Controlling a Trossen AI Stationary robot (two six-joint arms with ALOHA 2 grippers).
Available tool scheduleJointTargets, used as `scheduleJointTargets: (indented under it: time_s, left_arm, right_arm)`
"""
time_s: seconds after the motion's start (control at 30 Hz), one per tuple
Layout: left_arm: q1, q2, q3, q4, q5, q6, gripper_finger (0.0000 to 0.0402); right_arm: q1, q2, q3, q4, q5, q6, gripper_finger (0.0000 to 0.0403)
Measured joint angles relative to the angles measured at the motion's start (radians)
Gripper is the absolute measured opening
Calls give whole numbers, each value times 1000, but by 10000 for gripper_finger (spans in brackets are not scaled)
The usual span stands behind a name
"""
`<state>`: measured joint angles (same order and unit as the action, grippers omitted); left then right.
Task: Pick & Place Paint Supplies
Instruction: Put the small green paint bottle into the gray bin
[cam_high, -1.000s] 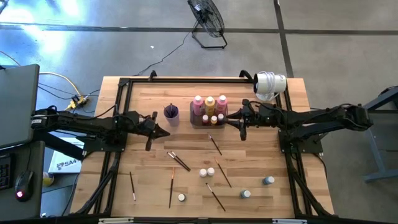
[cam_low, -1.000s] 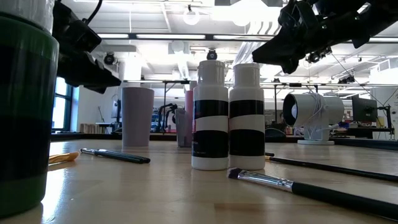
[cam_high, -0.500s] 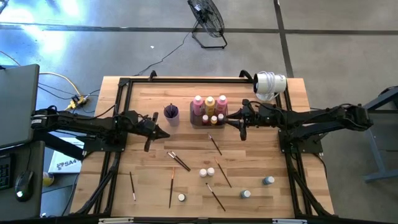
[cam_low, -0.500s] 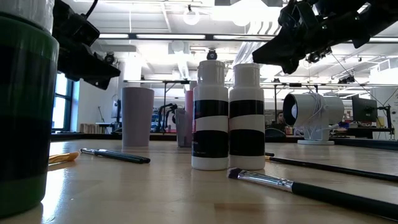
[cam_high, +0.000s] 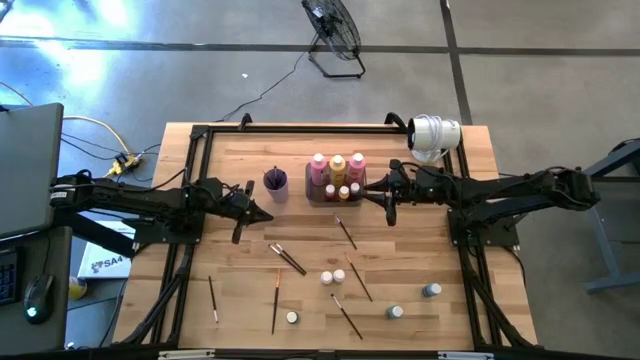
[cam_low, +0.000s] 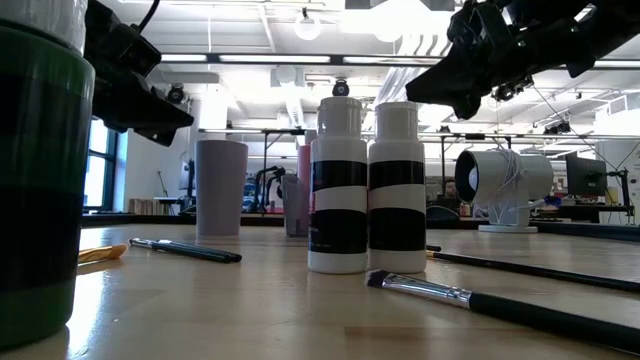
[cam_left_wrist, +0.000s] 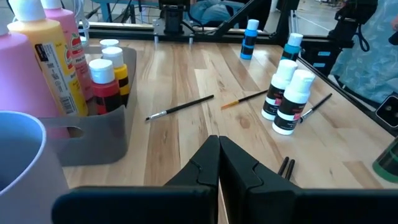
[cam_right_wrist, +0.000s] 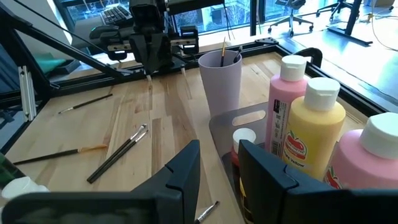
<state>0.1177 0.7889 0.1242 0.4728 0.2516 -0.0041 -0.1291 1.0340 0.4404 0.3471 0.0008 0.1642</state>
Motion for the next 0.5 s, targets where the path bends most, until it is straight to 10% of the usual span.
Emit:
scheduleJointTargets:
  time_s: [0.5]
  left_arm:
    - [0,0,0,11,69,56,0]
  right_arm:
    - [0,0,0,-78,0,78,100]
